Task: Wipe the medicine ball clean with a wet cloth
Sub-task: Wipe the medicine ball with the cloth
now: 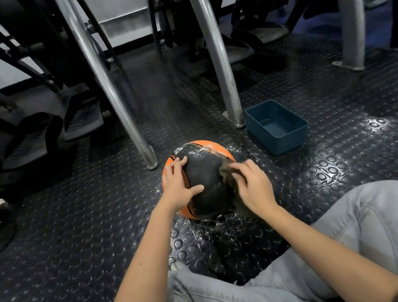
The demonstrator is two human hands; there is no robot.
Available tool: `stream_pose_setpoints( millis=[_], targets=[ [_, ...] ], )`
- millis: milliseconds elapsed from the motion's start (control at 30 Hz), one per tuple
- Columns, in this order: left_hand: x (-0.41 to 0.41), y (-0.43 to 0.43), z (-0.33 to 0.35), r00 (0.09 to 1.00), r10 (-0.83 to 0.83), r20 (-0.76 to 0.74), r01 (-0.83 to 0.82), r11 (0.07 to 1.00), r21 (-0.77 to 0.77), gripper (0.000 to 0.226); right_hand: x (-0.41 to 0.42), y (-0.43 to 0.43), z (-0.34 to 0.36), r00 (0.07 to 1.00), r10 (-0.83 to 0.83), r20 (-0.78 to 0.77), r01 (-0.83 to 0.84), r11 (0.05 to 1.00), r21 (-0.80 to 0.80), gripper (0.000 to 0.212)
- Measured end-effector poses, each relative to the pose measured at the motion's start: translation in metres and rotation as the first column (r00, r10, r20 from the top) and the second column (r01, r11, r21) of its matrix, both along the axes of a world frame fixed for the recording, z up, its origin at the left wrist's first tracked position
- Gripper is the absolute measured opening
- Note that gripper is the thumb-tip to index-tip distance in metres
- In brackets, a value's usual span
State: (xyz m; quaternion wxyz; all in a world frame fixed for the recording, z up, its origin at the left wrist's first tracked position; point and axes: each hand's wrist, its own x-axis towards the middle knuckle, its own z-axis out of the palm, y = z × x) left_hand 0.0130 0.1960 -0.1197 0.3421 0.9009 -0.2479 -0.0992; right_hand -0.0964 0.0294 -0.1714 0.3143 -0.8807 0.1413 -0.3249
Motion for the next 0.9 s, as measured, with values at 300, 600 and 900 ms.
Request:
stream_pose_setpoints(
  millis=[300, 600, 900],
  targets=[
    [-0.001, -0.007, 0.004, 0.999, 0.032, -0.01, -0.032, 0.999, 0.043, 0.085, -0.029, 0.0, -0.05, 0.967, -0.108, -0.231, 0.128, 0.989, 0.075, 0.023],
    [-0.008, -0.019, -0.009, 0.956, 0.286, 0.073, -0.276, 0.954, -0.117, 0.077, 0.012, 0.015, -0.006, 1.0, 0.025, 0.0, -0.025, 0.996, 0.085, 0.022],
    [-0.008, -0.02, -0.008, 0.953, 0.297, 0.052, -0.29, 0.951, -0.107, 0.077, 0.004, 0.008, -0.007, 0.999, -0.031, -0.017, 0.032, 0.996, 0.078, 0.021]
  ],
)
